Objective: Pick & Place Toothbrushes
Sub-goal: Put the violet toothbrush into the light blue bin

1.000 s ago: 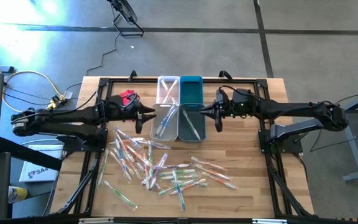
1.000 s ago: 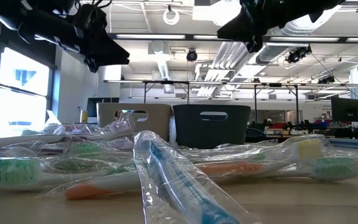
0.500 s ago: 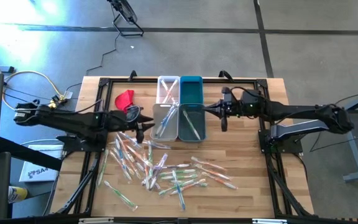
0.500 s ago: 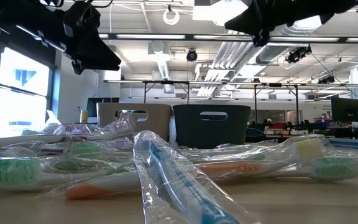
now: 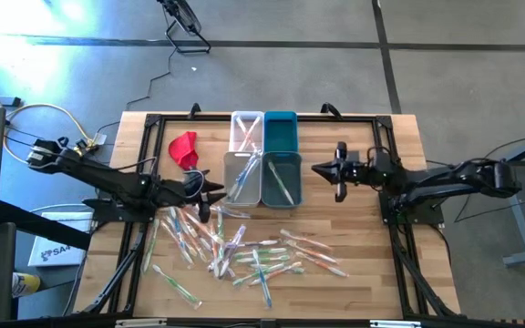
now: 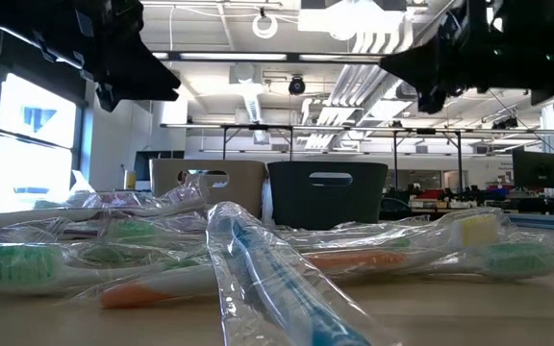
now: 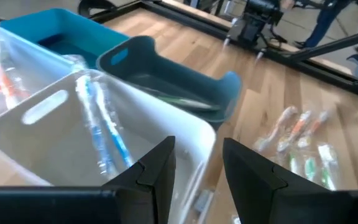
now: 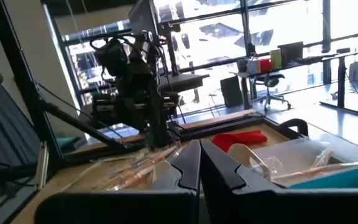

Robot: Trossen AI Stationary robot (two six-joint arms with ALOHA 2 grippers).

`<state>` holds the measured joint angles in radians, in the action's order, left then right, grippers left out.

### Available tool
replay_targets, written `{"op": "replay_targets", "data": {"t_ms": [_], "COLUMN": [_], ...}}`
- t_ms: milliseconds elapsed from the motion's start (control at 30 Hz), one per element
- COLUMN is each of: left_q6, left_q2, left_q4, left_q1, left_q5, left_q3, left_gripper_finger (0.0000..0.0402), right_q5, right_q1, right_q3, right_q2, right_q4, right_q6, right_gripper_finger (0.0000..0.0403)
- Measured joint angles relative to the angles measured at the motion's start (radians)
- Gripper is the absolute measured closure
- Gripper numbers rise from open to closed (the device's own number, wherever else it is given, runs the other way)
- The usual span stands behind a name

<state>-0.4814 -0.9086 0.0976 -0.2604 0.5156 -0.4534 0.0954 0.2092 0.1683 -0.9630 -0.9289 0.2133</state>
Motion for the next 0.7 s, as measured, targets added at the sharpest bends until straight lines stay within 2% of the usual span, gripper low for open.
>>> {"op": "replay_targets", "data": {"t_ms": [100,267,367,500,700], "left_q6": [-0.004,-0.049,-0.073,-0.162,-0.351], "left_q2": [-0.050,-0.167,-0.259,-0.374,-0.536], "left_q4": [0.056,-0.021,-0.126,-0.348,-0.646], "left_q1": [-0.018,-0.016,-0.016,-0.016,-0.015], "left_q5": [0.001,0.004,0.004,-0.010,-0.124], "left_q3": [-0.003,-0.107,-0.211,-0.366,-0.548], "left_gripper_finger": [0.0270,0.0270,0.0270,0.0270,0.0270], "right_q5": [-0.022,-0.057,-0.070,-0.067,-0.067], "right_q1": [0.000,0.000,0.001,0.000,0.001], "right_q3": [-0.072,-0.138,-0.140,-0.139,-0.139], "right_q2": [0.000,-0.001,0.003,0.003,0.003], "right_q4": [-0.098,-0.167,-0.194,-0.222,-0.214], "right_q6": [0.017,0.016,0.010,-0.009,-0.026], "right_gripper_finger": [0.0401,0.0401,0.0401,0.0401,0.0401]}}
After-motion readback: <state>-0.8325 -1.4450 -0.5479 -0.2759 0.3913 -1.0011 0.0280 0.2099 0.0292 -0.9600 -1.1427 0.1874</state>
